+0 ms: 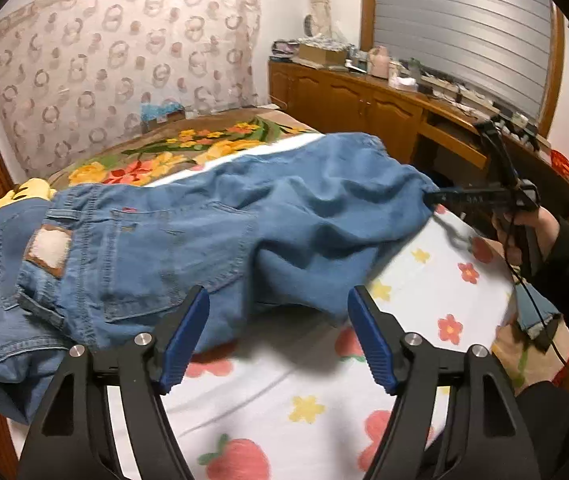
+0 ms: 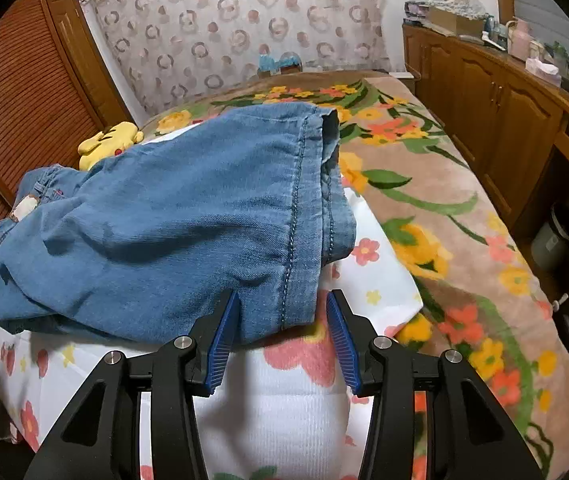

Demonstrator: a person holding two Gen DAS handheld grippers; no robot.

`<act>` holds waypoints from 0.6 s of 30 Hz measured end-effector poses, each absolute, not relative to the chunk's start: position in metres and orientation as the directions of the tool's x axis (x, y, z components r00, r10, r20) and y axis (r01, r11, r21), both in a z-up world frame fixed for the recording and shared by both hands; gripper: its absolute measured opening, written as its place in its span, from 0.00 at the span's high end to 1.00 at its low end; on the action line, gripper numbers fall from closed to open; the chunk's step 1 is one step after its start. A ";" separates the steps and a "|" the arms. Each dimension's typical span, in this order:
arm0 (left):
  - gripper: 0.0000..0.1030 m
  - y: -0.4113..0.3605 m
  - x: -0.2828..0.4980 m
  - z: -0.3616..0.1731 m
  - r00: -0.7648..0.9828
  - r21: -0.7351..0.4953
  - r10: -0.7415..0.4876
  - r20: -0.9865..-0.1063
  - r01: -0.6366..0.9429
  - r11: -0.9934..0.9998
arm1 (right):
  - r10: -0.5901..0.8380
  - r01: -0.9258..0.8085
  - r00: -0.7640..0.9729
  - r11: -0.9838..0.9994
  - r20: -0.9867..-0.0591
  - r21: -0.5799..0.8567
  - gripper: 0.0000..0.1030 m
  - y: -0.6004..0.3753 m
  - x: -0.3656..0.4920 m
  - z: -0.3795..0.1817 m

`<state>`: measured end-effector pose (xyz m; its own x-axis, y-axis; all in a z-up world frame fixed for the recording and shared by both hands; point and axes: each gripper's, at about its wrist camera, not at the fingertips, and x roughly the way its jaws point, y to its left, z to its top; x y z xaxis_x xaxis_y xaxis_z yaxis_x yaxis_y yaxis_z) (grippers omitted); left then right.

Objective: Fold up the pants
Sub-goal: 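Open both tools and release the folded jeans leg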

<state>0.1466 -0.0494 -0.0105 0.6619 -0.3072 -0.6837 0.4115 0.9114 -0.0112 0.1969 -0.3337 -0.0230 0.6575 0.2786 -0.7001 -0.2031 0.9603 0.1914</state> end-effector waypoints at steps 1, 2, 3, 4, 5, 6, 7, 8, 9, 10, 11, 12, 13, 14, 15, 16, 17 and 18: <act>0.30 -0.044 0.149 -0.010 0.668 -0.011 -0.301 -0.681 0.401 0.916 | 0.285 -0.210 0.654 0.958 -0.701 0.194 0.54 -0.332 0.197 -0.023; 0.30 -0.038 0.151 -0.010 0.675 -0.014 -0.293 -0.677 0.387 0.922 | 0.289 -0.217 0.649 0.957 -0.704 0.193 0.54 -0.331 0.198 -0.023; 0.30 -0.033 0.153 -0.010 0.682 -0.014 -0.284 -0.674 0.373 0.928 | 0.280 -0.215 0.652 0.959 -0.705 0.182 0.59 -0.330 0.198 -0.022; 0.30 -0.028 0.155 -0.011 0.689 -0.013 -0.274 -0.671 0.358 0.933 | 0.264 -0.211 0.659 0.964 -0.704 0.164 0.65 -0.331 0.198 -0.020; 0.30 -0.023 0.158 -0.011 0.694 -0.013 -0.265 -0.670 0.345 0.938 | 0.275 -0.223 0.658 0.960 -0.701 0.168 0.85 -0.333 0.199 -0.018; 0.30 -0.017 0.160 -0.011 0.699 -0.014 -0.256 -0.668 0.331 0.943 | 0.283 -0.230 0.662 0.958 -0.695 0.171 0.86 -0.333 0.196 -0.016; 0.30 -0.010 0.163 -0.012 0.704 -0.014 -0.243 -0.667 0.314 0.949 | 0.275 -0.229 0.675 0.960 -0.685 0.160 0.90 -0.333 0.193 -0.012; 0.30 -0.003 0.166 -0.013 0.708 -0.014 -0.229 -0.668 0.297 0.955 | 0.259 -0.226 0.694 0.964 -0.672 0.138 0.92 -0.335 0.190 -0.007; 0.30 0.005 0.168 -0.014 0.711 -0.014 -0.216 -0.669 0.279 0.960 | 0.237 -0.211 0.716 0.970 -0.657 0.120 0.93 -0.341 0.187 0.000; 0.30 0.012 0.171 -0.014 0.714 -0.014 -0.204 -0.670 0.262 0.965 | 0.216 -0.192 0.734 0.975 -0.644 0.109 0.93 -0.346 0.184 0.005; 0.30 0.018 0.174 -0.014 0.716 -0.014 -0.193 -0.671 0.249 0.968 | 0.188 -0.160 0.756 0.982 -0.627 0.102 0.93 -0.356 0.181 0.013; 0.30 0.023 0.176 -0.015 0.718 -0.013 -0.184 -0.671 0.236 0.972 | 0.170 -0.132 0.770 0.985 -0.615 0.108 0.94 -0.366 0.180 0.018; 0.30 0.027 0.178 -0.015 0.720 -0.013 -0.178 -0.671 0.228 0.974 | 0.171 -0.120 0.771 0.985 -0.613 0.123 0.94 -0.373 0.180 0.021; 0.29 0.031 0.180 -0.016 0.721 -0.013 -0.171 -0.671 0.219 0.976 | 0.168 -0.115 0.771 0.985 -0.614 0.125 0.94 -0.377 0.180 0.023; 0.30 0.035 0.183 -0.017 0.722 -0.013 -0.166 -0.671 0.213 0.977 | 0.156 -0.113 0.772 0.988 -0.616 0.109 0.94 -0.377 0.180 0.023; 0.30 0.039 0.186 -0.017 0.724 -0.014 -0.163 -0.671 0.207 0.978 | 0.148 -0.114 0.769 0.989 -0.621 0.095 0.94 -0.375 0.180 0.023; 0.29 0.040 0.188 -0.017 0.725 -0.016 -0.163 -0.670 0.206 0.978 | 0.143 -0.114 0.768 0.990 -0.625 0.087 0.94 -0.373 0.180 0.023; 0.29 0.042 0.188 -0.017 0.726 -0.017 -0.164 -0.668 0.206 0.979 | 0.140 -0.113 0.768 0.990 -0.625 0.084 0.93 -0.371 0.181 0.023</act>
